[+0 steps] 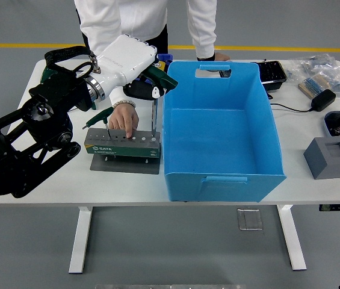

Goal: Lift tool from toolbox,place it in box,lift tool from toolbox,place it in box

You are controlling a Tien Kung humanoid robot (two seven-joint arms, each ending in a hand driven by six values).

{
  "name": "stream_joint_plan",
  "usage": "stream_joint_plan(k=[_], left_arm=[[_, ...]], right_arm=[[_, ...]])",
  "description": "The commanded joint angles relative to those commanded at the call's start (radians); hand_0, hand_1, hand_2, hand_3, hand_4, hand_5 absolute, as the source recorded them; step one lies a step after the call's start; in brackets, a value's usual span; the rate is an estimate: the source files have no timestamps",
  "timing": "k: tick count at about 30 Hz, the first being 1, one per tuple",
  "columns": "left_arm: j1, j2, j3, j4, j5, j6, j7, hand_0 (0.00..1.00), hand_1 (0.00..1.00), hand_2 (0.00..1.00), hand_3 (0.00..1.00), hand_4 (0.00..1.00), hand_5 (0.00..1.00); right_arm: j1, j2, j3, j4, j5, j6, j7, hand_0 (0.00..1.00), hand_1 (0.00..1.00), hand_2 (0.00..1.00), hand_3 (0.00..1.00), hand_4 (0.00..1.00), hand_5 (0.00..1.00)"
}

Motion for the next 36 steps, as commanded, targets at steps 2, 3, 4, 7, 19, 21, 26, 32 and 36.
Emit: stream_joint_plan(k=[2, 3, 4, 7, 19, 21, 26, 32, 36], left_arm=[[-0.008, 0.004, -0.003, -0.016, -0.005, -0.004, 0.004, 0.133, 0.002, 0.002, 0.012, 0.656, 0.483], [-0.014, 0.009, -0.002, -0.025, -0.006, -0.003, 0.005, 0.133, 0.002, 0.002, 0.012, 0.656, 0.483], [-0.021, 0.016, 0.000, -0.037, -0.005, -0.002, 0.007, 0.133, 0.002, 0.002, 0.012, 0.656, 0.483], [-0.038, 0.033, 0.000, -0.062, -0.004, -0.003, 0.012, 0.133, 0.002, 0.002, 0.012, 0.658, 0.481], [-0.098, 0.007, -0.033, -0.134, -0.061, 0.026, 0.033, 0.131, 0.002, 0.002, 0.012, 0.659, 0.479], [-0.104, -0.012, -0.022, -0.135, -0.078, 0.039, 0.034, 0.131, 0.002, 0.002, 0.012, 0.659, 0.479], [-0.116, -0.076, 0.048, -0.100, -0.119, 0.065, 0.029, 0.129, 0.002, 0.002, 0.012, 0.660, 0.478], [-0.122, -0.170, 0.142, -0.011, -0.149, 0.093, 0.002, 0.129, 0.002, 0.002, 0.012, 0.661, 0.477], [-0.129, -0.230, 0.186, 0.045, -0.170, 0.111, -0.020, 0.129, 0.002, 0.002, 0.012, 0.662, 0.477]], right_arm=[[-0.001, 0.001, 0.000, 0.000, 0.000, 0.000, -0.001, 0.639, 0.643, 0.760, 0.791, 0.998, 0.973], [-0.001, 0.001, 0.000, 0.000, 0.000, 0.000, -0.001, 0.639, 0.643, 0.760, 0.791, 0.998, 0.973], [-0.002, 0.001, -0.001, 0.000, 0.000, 0.000, -0.002, 0.639, 0.643, 0.760, 0.791, 0.998, 0.973], [-0.003, 0.000, -0.002, 0.000, 0.000, 0.000, -0.001, 0.640, 0.643, 0.760, 0.791, 0.998, 0.973], [-0.006, 0.000, -0.023, 0.000, 0.013, -0.004, -0.005, 0.640, 0.643, 0.760, 0.792, 0.998, 0.973], [-0.006, 0.000, -0.024, 0.000, 0.013, -0.004, -0.006, 0.640, 0.643, 0.760, 0.792, 0.998, 0.973], [-0.005, -0.001, -0.032, 0.000, 0.016, -0.005, -0.008, 0.640, 0.644, 0.761, 0.792, 0.998, 0.973], [0.006, -0.007, -0.053, 0.000, 0.026, -0.003, -0.007, 0.640, 0.644, 0.760, 0.792, 0.998, 0.973], [0.014, -0.012, -0.063, 0.000, 0.029, -0.003, -0.005, 0.639, 0.644, 0.760, 0.793, 0.998, 0.973]])
